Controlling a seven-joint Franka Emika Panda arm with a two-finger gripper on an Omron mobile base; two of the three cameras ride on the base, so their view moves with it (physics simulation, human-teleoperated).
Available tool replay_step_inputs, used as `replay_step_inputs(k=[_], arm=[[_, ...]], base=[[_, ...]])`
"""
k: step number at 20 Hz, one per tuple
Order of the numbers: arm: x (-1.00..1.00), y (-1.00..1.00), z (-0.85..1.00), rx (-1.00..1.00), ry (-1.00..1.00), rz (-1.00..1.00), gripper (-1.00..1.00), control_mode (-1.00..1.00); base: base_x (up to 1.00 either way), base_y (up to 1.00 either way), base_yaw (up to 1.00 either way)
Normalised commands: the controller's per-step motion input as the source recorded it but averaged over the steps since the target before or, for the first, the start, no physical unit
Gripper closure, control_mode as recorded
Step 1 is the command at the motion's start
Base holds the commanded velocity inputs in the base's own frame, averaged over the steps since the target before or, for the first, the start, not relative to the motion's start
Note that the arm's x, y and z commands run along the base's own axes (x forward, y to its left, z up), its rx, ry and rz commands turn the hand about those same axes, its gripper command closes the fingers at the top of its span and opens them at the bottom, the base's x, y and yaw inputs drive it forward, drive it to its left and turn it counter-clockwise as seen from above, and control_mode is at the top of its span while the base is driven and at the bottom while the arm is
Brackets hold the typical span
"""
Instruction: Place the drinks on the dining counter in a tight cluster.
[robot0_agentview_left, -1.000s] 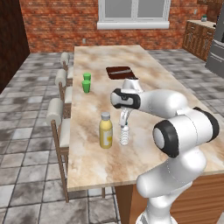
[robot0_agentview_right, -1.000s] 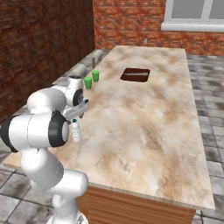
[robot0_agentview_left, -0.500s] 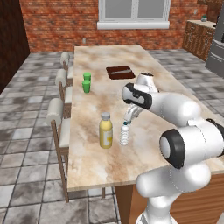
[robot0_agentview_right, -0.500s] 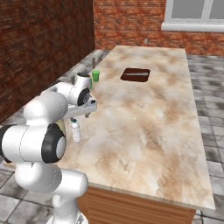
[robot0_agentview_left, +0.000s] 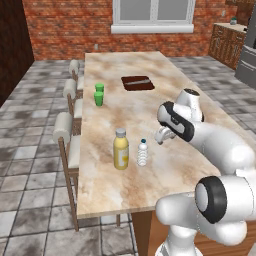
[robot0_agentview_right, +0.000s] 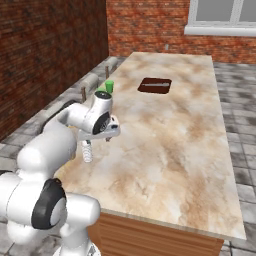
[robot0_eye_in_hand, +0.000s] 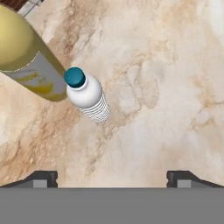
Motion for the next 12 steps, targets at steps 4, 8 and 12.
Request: replay_step_inputs(k=[4, 8, 12], arm=[[-0.50, -0.22, 0.00, -0.01, -0.02, -0.16, -1.00, -1.00], [-0.75, -0.15, 0.00, 0.00, 0.00, -0.20, -1.00, -1.00], [-0.82, 0.00, 0.00, -0.04, -0.01, -0.18, -1.00, -1.00]], base=[[0.00, 0.00, 0.00], [0.00, 0.00, 0.00], [0.00, 0.00, 0.00]])
